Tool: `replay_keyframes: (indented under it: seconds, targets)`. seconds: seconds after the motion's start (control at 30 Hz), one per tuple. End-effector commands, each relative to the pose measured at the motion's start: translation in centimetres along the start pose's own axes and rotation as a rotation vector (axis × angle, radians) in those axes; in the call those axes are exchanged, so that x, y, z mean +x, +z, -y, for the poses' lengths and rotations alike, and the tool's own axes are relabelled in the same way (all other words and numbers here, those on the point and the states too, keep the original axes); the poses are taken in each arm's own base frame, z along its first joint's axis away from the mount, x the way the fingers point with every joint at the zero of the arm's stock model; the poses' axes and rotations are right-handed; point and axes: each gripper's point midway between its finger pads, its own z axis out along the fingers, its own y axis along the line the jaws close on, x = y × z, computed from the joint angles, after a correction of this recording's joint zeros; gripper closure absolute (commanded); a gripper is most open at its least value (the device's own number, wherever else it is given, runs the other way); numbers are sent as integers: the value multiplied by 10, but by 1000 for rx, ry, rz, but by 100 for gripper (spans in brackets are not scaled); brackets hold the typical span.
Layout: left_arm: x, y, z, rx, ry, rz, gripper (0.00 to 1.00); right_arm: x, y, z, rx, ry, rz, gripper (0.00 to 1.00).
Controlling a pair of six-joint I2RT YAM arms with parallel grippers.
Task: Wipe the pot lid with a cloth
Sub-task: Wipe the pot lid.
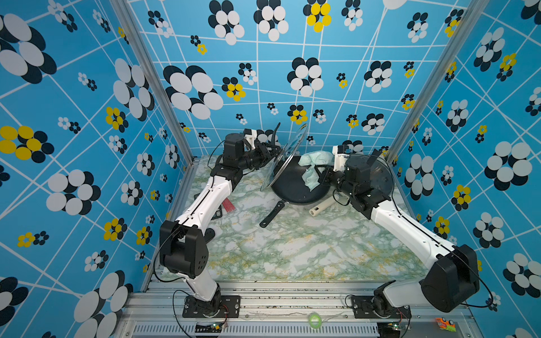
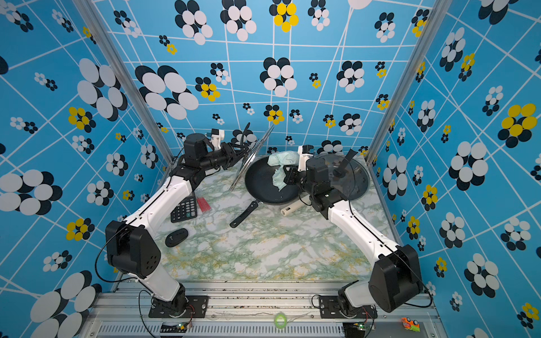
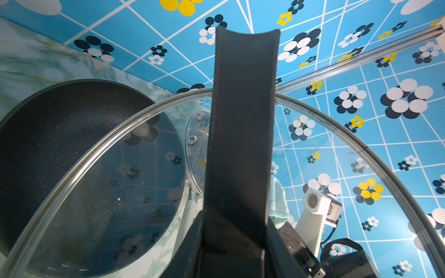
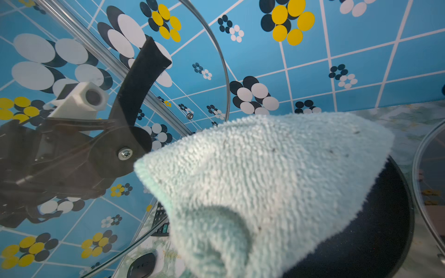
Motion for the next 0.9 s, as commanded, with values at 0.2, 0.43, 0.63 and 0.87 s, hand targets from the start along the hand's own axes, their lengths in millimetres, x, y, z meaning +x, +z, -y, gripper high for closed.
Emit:
replay_keyframes:
  seconds: [0.2, 0.43, 0.63, 0.87]
  targets:
    - [-18, -23, 80, 294, 52, 42, 100, -20, 7, -57, -208, -46, 2, 100]
    - [-23, -24, 83, 310, 58, 45, 100, -16, 11, -99, -379, -97, -79, 100]
    - [-41, -17, 80, 395, -52, 80, 100, 1, 22, -162, -564, -195, -175, 100]
    - [-54, -11, 81, 448, -90, 116, 100, -27, 19, -211, -687, -252, -88, 100]
